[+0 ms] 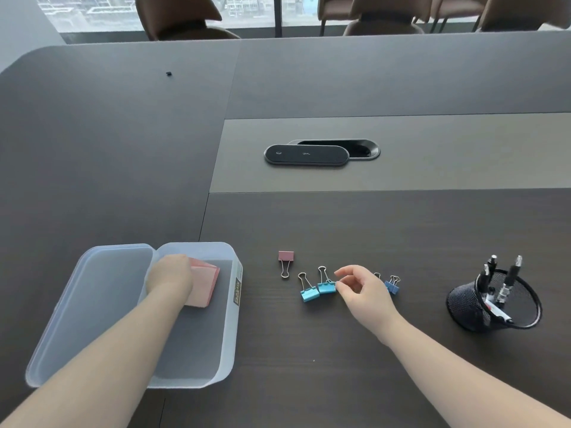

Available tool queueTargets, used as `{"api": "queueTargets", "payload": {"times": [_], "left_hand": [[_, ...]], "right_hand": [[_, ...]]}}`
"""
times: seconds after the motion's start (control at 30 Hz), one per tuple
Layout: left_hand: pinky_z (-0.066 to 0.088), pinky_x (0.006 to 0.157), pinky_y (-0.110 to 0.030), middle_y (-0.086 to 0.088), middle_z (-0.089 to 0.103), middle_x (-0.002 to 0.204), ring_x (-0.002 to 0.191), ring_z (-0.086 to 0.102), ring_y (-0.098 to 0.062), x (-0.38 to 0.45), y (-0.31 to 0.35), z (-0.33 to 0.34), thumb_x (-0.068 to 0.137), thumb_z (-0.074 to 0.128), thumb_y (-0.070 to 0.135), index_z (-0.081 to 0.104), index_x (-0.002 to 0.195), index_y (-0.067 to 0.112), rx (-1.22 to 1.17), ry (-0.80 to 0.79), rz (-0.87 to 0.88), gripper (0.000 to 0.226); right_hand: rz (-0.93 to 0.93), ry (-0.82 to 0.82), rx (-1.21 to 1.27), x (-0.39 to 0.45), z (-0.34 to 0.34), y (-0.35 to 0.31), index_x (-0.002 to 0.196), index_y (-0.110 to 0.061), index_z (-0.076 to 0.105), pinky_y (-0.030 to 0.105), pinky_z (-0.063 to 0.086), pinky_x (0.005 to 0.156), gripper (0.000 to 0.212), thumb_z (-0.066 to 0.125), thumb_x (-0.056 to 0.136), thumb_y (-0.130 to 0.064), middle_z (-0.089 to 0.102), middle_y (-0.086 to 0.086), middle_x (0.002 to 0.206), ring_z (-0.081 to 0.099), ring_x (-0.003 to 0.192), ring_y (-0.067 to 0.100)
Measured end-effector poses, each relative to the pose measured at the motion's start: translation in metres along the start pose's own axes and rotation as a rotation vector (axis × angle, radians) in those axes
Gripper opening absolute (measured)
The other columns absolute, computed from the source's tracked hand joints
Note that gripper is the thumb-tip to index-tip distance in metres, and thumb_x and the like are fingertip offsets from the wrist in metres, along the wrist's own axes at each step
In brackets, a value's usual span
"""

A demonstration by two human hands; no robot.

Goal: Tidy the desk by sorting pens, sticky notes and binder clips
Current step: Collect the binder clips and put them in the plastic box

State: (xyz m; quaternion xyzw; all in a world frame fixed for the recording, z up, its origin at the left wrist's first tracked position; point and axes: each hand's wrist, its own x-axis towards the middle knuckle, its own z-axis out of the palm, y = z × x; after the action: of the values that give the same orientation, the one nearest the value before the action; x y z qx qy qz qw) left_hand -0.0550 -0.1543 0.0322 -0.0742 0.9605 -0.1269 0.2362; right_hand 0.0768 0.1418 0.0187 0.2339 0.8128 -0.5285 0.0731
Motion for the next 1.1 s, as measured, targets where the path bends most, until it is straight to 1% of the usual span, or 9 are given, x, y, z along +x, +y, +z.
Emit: {"api": "queueTargets", "payload": {"times": [0.13,0.2,0.27,0.43,0.53,0.63,0.83,0.97,1.1], "left_hand": [[0.049,0.073,-0.028,-0.004,0.063,0.098,0.087,0.058,-0.024,-0.014,-0.001,-0.035,0.085,0.045,-0.001,0.061,0.1,0.01,0.07,-0.073,0.01,0.025],[0.042,0.057,-0.023,-0.001,0.054,0.072,0.067,0.051,-0.021,-0.023,0.004,-0.06,0.08,0.045,0.0,0.053,0.072,0.012,0.036,-0.004,0.036,0.016],[0.035,0.054,-0.021,-0.001,0.052,0.068,0.065,0.05,-0.023,-0.035,0.016,-0.085,0.08,0.046,0.006,0.046,0.065,0.013,-0.031,0.095,0.08,0.016],[0.043,0.071,-0.03,-0.004,0.063,0.104,0.093,0.058,-0.029,-0.067,0.086,-0.1,0.09,0.046,0.035,0.058,0.096,0.014,-0.185,0.275,0.38,0.024],[0.047,0.082,-0.035,-0.001,0.056,0.114,0.108,0.058,-0.023,-0.085,0.133,-0.072,0.085,0.051,0.056,0.056,0.107,0.019,-0.176,0.113,0.567,0.042],[0.047,0.08,-0.036,0.0,0.05,0.119,0.11,0.057,-0.022,-0.095,0.162,-0.039,0.077,0.059,0.064,0.052,0.117,0.022,-0.09,-0.041,0.637,0.058],[0.043,0.073,-0.034,-0.003,0.044,0.124,0.11,0.055,-0.025,-0.09,0.177,0.001,0.075,0.067,0.057,0.043,0.127,0.022,-0.022,-0.097,0.632,0.067],[0.041,0.071,-0.033,-0.005,0.042,0.123,0.107,0.055,-0.026,-0.082,0.176,0.011,0.086,0.063,0.038,0.046,0.12,0.016,-0.048,-0.051,0.63,0.044],[0.039,0.07,-0.032,-0.007,0.043,0.121,0.092,0.051,-0.027,-0.078,0.174,0.014,0.091,0.051,0.015,0.046,0.113,0.011,-0.07,-0.04,0.618,0.023]], "right_hand": [[0.011,0.058,-0.026,0.004,-0.021,-0.003,0.096,-0.014,0.064,0.02,0.044,0.066,0.012,0.056,0.088,-0.008,0.061,0.002,0.079,0.055,0.075,0.017],[0.012,0.122,-0.168,0.009,-0.034,0.003,0.093,-0.018,0.062,0.028,0.046,0.073,0.014,0.054,0.087,-0.008,0.06,-0.001,0.081,0.057,0.084,0.021],[0.025,0.155,-0.397,0.015,-0.044,0.012,0.101,-0.02,0.062,0.034,0.047,0.083,0.018,0.052,0.087,-0.013,0.059,-0.001,0.096,0.053,0.104,0.025],[0.187,0.063,-0.661,0.014,-0.055,0.032,0.122,-0.033,0.049,0.046,0.039,0.097,0.037,0.058,0.086,-0.037,0.033,0.0,0.143,0.023,0.136,0.023],[0.217,-0.017,-0.73,0.013,-0.057,0.043,0.129,-0.04,0.039,0.048,0.04,0.099,0.048,0.059,0.085,-0.04,0.024,0.001,0.149,0.023,0.137,0.026],[0.177,-0.028,-0.803,0.014,-0.056,0.05,0.131,-0.038,0.039,0.043,0.042,0.096,0.045,0.056,0.089,-0.033,0.028,0.0,0.145,0.028,0.132,0.025],[0.049,-0.016,-0.765,0.021,-0.055,0.054,0.117,-0.022,0.049,0.035,0.049,0.08,0.028,0.05,0.09,-0.017,0.042,0.003,0.123,0.04,0.111,0.024],[-0.026,-0.039,-0.816,0.022,-0.053,0.053,0.117,-0.018,0.05,0.03,0.042,0.074,0.025,0.047,0.093,-0.025,0.041,0.004,0.127,0.04,0.114,0.025],[-0.042,-0.068,-0.812,0.02,-0.049,0.053,0.111,-0.016,0.051,0.034,0.048,0.079,0.027,0.052,0.092,-0.035,0.036,0.004,0.133,0.035,0.12,0.025]]}}
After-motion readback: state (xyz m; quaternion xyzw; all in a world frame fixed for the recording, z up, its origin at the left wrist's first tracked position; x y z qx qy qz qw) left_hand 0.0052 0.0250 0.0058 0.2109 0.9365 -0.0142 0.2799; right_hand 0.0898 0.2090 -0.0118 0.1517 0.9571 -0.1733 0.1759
